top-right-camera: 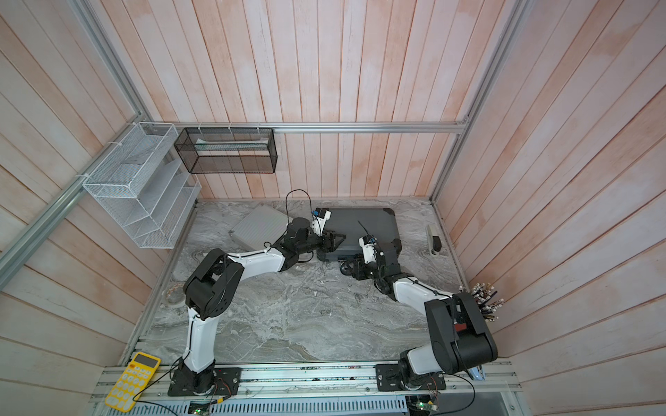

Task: Open the poker set cases
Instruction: Open the fastener on the poker set case.

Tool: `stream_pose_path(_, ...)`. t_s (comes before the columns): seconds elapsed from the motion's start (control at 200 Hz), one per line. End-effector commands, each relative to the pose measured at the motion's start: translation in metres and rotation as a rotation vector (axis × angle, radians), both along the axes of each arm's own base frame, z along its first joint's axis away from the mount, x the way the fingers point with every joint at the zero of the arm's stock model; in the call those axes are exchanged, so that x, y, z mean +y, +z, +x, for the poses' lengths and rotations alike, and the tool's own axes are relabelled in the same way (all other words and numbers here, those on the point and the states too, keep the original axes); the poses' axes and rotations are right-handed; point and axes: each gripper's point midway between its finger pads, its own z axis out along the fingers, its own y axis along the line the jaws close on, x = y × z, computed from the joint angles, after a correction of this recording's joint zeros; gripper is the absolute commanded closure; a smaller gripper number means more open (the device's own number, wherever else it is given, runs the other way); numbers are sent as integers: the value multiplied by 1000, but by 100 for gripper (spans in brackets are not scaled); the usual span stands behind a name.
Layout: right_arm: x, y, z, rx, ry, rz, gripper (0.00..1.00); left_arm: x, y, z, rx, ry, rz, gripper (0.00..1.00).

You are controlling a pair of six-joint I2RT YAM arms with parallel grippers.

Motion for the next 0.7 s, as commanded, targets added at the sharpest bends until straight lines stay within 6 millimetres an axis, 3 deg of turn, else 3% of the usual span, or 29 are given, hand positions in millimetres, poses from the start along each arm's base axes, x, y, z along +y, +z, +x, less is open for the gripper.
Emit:
stream_pose_path(0.0, -19, 14, 4, -9, -101, 7, 48, 22, -80, -26, 234, 16, 157, 34)
stream_pose_path(0.205, -64, 40, 9, -43, -264, 101, 50, 43, -40, -17, 170, 70, 129, 34)
stream_pose_path(0.405, -101, 42, 2, -3, -382, 179, 53, 82, -4, -9, 94, 162, 131, 34)
stream_pose_path(0.55, -120, 31, -6, 66, -448, 195, 55, 110, -3, -11, 66, 217, 180, 34)
stream_pose_path(0.695, -132, 17, -16, 121, -494, 219, 56, 125, -24, -19, 63, 232, 261, 34)
